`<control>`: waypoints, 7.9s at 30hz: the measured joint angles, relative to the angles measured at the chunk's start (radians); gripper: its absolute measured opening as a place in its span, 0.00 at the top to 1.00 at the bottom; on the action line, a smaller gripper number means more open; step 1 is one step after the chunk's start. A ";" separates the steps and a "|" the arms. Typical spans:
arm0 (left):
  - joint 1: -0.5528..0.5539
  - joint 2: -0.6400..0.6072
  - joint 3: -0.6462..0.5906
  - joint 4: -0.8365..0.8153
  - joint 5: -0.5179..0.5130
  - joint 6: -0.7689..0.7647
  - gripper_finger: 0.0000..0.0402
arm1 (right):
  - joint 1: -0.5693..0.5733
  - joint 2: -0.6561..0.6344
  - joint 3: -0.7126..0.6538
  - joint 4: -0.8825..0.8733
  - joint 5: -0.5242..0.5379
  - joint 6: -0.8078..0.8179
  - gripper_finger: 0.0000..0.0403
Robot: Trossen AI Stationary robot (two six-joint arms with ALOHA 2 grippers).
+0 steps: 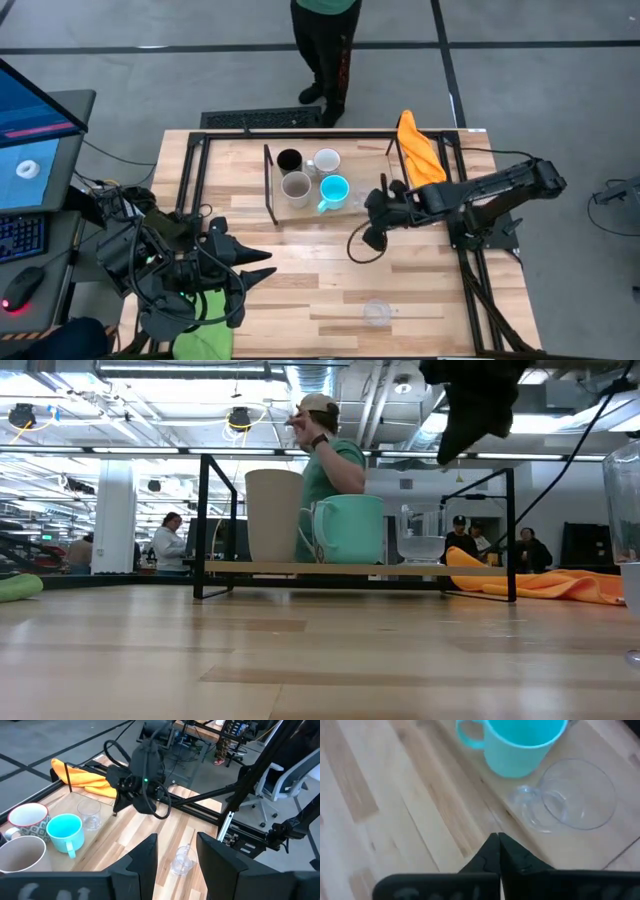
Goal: Stack small to large cups/mugs on shelf
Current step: Put the left transparent mug on the shelf, then put the transparent mug on the shelf, then return to Home Position
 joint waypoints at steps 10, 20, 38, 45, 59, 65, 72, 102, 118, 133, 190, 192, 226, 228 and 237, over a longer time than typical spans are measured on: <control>0.000 0.000 0.000 0.000 0.037 -0.014 0.69 | -0.102 0.150 0.038 -0.051 -0.211 -0.267 0.99; 0.000 0.000 0.000 0.000 0.053 -0.018 0.69 | -0.155 0.247 0.038 -0.023 -0.148 -0.358 1.00; 0.000 0.000 0.000 -0.010 0.054 -0.019 0.69 | -0.381 0.247 0.038 0.037 -0.160 -0.537 1.00; 0.000 0.000 0.000 -0.010 0.054 -0.019 0.69 | -0.467 0.247 0.038 0.069 -0.175 -0.580 1.00; 0.000 0.000 0.000 -0.018 0.093 -0.006 0.69 | -0.465 0.217 0.217 -0.108 -0.200 -0.553 0.91; 0.000 0.000 0.000 -0.024 0.192 -0.005 0.69 | -0.323 0.105 0.411 -0.360 -0.304 -0.417 0.85; -0.010 0.000 0.000 -0.024 0.255 0.010 0.69 | 0.103 -0.073 0.388 -0.404 -0.217 0.045 0.76; -0.027 0.001 0.000 -0.004 0.260 -0.011 0.69 | 0.696 0.401 0.084 0.084 -0.069 0.464 0.45; -0.042 0.001 0.000 0.010 0.257 -0.023 0.69 | 0.660 0.398 0.098 0.141 -0.134 0.430 0.93; -0.020 0.002 -0.185 0.219 0.126 0.095 0.58 | 0.470 0.153 0.198 0.018 0.101 0.342 0.93; -0.031 0.002 -0.186 0.220 0.166 0.017 0.46 | -0.199 0.182 0.023 -0.131 -0.069 0.249 0.89; -0.031 0.002 -0.186 0.219 0.166 0.017 0.46 | -0.210 0.182 0.029 -0.130 -0.071 0.249 0.89; -0.031 0.001 -0.186 0.219 0.181 0.018 0.47 | -0.295 0.167 0.036 -0.076 -0.096 0.302 0.54; -0.031 -0.001 -0.186 0.219 0.181 0.018 0.47 | -0.295 0.151 0.036 -0.074 -0.096 0.302 0.51; -0.031 -0.069 -0.186 0.223 0.150 0.037 0.47 | -0.261 -0.050 0.048 -0.086 -0.121 0.240 0.49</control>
